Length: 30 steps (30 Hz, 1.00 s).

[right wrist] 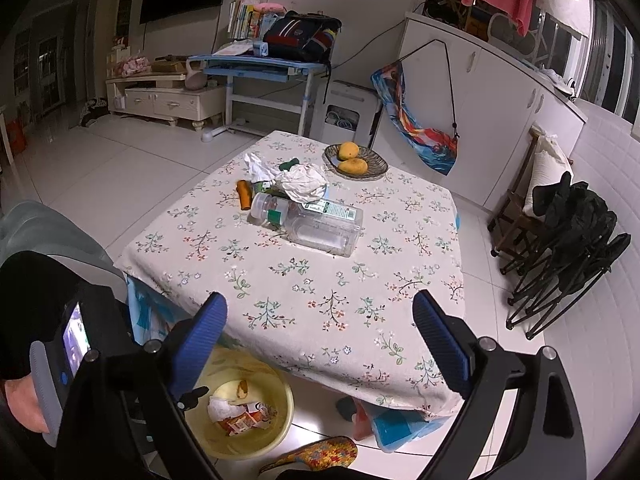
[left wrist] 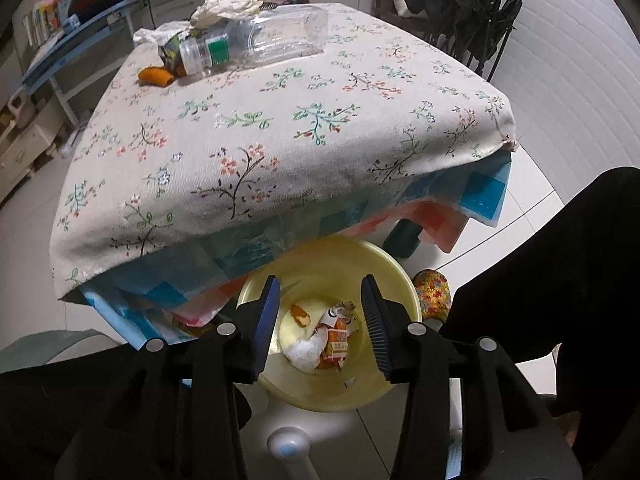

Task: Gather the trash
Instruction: 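Open both grippers to drop the carrot and white bag into the yellow basin, then move the left tool toward an orange carrot while the right tool moves toward the clear plastic bottle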

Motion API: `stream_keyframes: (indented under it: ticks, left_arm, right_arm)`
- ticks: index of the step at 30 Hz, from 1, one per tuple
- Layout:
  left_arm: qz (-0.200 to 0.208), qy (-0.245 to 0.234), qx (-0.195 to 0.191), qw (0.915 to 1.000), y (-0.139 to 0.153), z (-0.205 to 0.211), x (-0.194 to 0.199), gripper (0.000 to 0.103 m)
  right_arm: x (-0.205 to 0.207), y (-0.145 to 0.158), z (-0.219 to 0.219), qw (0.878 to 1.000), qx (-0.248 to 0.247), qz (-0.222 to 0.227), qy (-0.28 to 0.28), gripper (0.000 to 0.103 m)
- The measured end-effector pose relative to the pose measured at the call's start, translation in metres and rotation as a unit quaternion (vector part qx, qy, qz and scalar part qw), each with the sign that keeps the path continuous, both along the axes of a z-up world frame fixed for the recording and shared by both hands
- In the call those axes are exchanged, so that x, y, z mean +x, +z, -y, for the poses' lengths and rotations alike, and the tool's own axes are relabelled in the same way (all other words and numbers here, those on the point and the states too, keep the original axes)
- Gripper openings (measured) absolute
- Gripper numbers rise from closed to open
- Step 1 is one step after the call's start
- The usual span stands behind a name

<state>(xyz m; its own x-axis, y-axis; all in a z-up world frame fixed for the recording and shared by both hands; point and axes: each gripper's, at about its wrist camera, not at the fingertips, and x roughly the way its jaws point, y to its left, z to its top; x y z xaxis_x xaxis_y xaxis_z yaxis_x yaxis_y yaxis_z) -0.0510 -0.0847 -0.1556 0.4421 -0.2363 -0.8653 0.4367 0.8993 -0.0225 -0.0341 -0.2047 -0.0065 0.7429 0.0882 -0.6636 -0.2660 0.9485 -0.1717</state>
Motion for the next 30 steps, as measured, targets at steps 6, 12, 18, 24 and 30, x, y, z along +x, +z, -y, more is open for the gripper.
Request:
stream_keyframes:
  ticks: [6,12,18,24,30]
  left_arm:
    - [0.011,-0.002,-0.007,0.9999,0.005,0.001,-0.001,0.042]
    - [0.049,0.027,-0.028,0.9981,0.030,-0.012,0.007,0.045]
    - [0.082,0.092,-0.026,0.9920,0.052,-0.040,0.036,0.048]
    - [0.079,0.154,-0.034,0.9844,0.060,-0.070,0.071,0.051]
    - [0.076,0.194,-0.046,0.9770,0.065,-0.089,0.116,0.057]
  right_arm:
    - [0.005,0.000,0.000,1.000,-0.001,-0.002,0.001,0.091]
    - [0.019,-0.006,0.008,1.000,0.018,-0.005,-0.001,0.092]
    - [0.037,-0.014,0.017,0.998,0.057,0.002,0.000,0.092]
    - [0.058,-0.024,0.018,0.995,0.101,0.003,0.006,0.092]
    - [0.074,-0.036,0.012,0.992,0.128,-0.003,0.016,0.092]
